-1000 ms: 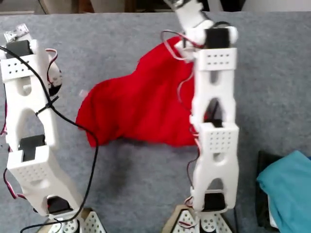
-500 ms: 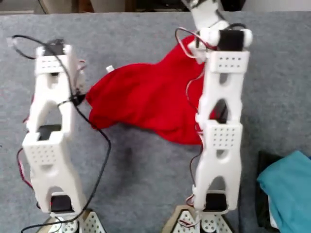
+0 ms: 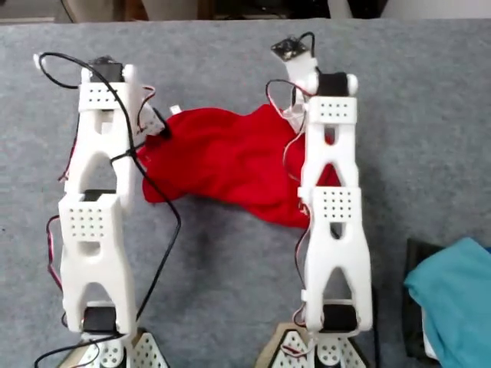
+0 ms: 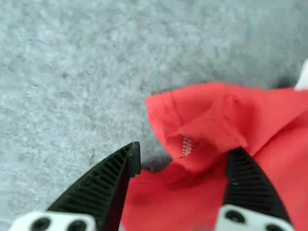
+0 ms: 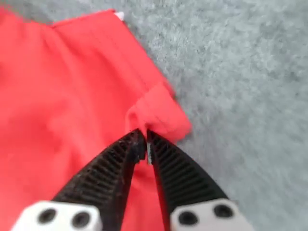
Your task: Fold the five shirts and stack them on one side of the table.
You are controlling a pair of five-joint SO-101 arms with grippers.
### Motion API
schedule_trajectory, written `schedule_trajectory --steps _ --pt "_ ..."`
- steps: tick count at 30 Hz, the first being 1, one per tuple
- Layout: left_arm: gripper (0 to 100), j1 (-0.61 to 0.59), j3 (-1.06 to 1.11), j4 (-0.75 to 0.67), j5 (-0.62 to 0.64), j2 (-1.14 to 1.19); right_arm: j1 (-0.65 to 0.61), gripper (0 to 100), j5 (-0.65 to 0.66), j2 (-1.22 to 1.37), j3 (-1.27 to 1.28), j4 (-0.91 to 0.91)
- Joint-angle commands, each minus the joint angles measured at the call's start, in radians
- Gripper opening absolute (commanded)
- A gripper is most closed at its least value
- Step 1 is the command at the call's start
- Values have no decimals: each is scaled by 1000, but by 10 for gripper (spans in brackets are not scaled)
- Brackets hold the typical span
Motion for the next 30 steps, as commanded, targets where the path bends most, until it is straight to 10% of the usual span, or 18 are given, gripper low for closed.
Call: schedule_trajectory --steps 1,10,17,30 --pt "286 41 106 18 -123 -188 1 5 -8 5 -42 -52" --pt "274 164 493 3 -135 -196 18 5 -9 4 -39 -84" --pt "65 87 548 11 -270 -122 18 5 -5 5 -39 -83" --pt "260 -133 466 3 -172 -430 16 5 -3 8 -41 -80"
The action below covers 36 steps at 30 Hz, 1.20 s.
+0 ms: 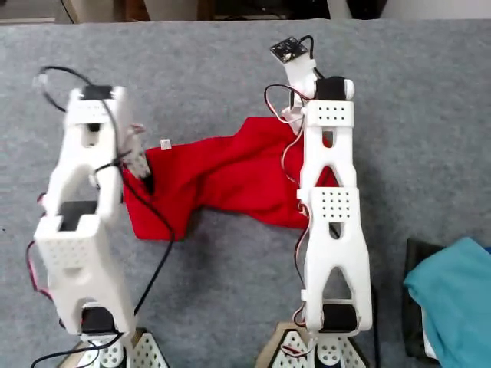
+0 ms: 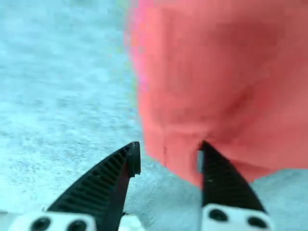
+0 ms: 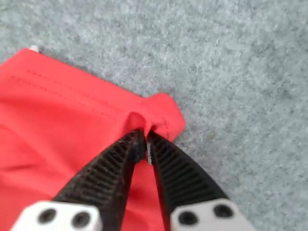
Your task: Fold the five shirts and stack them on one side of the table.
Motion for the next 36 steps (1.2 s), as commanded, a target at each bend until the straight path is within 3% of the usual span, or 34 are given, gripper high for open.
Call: schedule_trajectory --steps 1,11,15,20,26,36 --pt "265 -49 -115 -3 52 -94 16 5 2 -7 -38 -14" --pt "265 -52 -117 -331 272 87 13 5 2 -5 -38 -14" --pt "264 -49 -117 -400 344 131 13 5 2 -5 -36 -15" --pt "264 -49 -107 -399 351 160 13 5 2 -5 -36 -17" --pt "259 -49 -117 -296 373 153 13 5 2 -5 -35 -17" --pt "85 2 -160 -318 474 205 12 5 2 -5 -35 -17"
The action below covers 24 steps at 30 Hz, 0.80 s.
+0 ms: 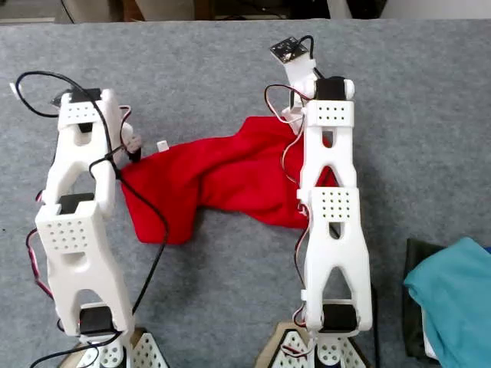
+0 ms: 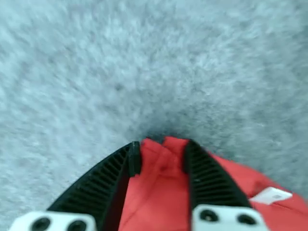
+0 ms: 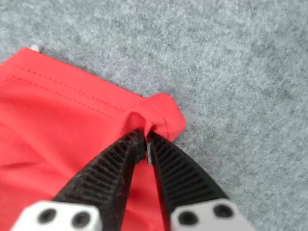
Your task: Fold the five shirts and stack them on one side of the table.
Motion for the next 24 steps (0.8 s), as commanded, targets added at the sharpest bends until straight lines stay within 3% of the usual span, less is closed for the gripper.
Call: schedule_trajectory --steps 1,5,16,24 --pt "72 31 -68 -5 21 -5 12 5 2 -5 -35 -17" --pt "16 48 -117 -12 26 -5 12 5 2 -5 -35 -17" --pt "19 41 -322 -6 100 -15 12 5 2 -5 -33 -18" --pt "19 -83 -549 26 97 -13 12 5 2 -5 -33 -18"
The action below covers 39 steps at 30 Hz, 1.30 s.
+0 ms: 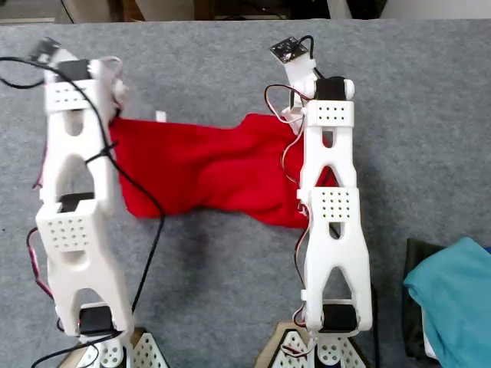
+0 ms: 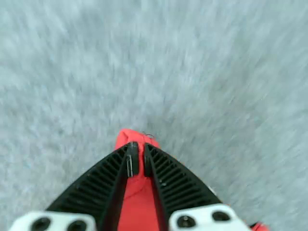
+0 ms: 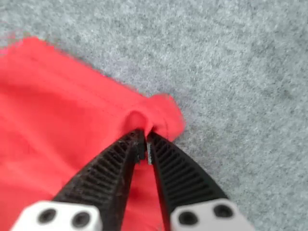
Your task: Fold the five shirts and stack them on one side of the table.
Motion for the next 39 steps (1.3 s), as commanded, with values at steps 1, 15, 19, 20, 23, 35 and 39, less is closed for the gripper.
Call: schedule_trajectory --steps 1,15,19,20,23,35,39 --pt "19 -57 -137 29 2 -18 12 5 2 -5 -33 -18" --pt "22 -71 -129 -20 -199 104 12 5 2 -5 -33 -18" --pt "21 -66 -137 -20 -242 179 12 5 2 -5 -31 -18" --pt "21 -68 -138 -21 -244 200 12 5 2 -5 -30 -18" --pt "22 -72 -140 -51 -250 254 12 5 2 -5 -30 -15" --pt "264 -89 -236 41 -175 285 2 5 3 -4 -28 -12" --pt "264 -87 -347 83 -175 294 2 5 3 -4 -28 -12"
